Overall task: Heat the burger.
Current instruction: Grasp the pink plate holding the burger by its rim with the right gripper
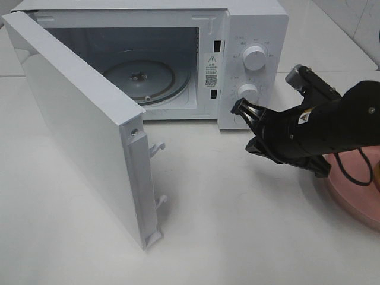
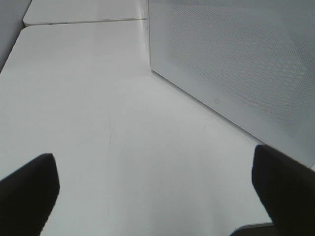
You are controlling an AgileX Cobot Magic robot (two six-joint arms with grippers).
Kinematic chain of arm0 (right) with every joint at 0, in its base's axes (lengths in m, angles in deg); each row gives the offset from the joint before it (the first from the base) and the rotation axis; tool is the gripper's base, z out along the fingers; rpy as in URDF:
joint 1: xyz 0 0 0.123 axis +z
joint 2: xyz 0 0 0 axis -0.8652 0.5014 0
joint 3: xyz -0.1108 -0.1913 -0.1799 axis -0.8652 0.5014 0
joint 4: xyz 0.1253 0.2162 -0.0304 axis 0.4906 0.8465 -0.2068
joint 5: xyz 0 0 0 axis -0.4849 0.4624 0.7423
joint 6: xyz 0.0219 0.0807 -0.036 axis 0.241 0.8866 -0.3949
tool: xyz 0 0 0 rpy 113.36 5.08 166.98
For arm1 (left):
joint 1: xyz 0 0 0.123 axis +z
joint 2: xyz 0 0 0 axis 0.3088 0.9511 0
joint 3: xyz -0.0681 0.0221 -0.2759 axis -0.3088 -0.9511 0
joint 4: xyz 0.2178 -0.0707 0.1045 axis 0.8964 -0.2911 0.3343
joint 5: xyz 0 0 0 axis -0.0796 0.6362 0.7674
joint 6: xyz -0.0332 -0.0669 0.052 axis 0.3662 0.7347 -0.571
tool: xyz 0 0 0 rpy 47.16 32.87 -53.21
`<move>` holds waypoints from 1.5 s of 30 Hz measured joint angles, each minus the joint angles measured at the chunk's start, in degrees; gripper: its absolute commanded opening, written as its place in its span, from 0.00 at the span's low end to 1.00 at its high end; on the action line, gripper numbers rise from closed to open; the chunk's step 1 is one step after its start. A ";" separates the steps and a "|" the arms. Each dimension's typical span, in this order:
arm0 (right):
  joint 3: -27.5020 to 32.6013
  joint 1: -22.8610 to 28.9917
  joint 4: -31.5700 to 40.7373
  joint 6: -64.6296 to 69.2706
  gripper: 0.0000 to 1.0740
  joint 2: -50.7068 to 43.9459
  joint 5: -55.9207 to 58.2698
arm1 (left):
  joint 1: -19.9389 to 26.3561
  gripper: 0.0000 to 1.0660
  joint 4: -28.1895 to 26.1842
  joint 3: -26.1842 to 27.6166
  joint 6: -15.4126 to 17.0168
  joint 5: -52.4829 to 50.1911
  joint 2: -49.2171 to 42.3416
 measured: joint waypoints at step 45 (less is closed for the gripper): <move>-17.36 -14.67 -17.36 -39.65 0.43 -5.16 55.29 | 0.00 0.94 0.00 0.00 0.00 0.00 0.00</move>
